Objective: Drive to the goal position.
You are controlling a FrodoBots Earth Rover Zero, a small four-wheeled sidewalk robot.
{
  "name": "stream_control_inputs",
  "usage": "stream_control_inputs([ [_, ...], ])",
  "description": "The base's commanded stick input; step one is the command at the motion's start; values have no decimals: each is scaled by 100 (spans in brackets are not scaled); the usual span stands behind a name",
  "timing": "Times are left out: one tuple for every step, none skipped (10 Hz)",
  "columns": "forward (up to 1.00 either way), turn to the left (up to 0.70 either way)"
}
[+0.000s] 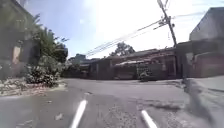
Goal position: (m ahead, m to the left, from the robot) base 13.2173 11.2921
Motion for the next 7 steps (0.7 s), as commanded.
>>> stream_control_inputs([
  [100,0],
  [100,0],
  [100,0],
  [100,0],
  [100,0],
  [100,0],
  [100,0],
])
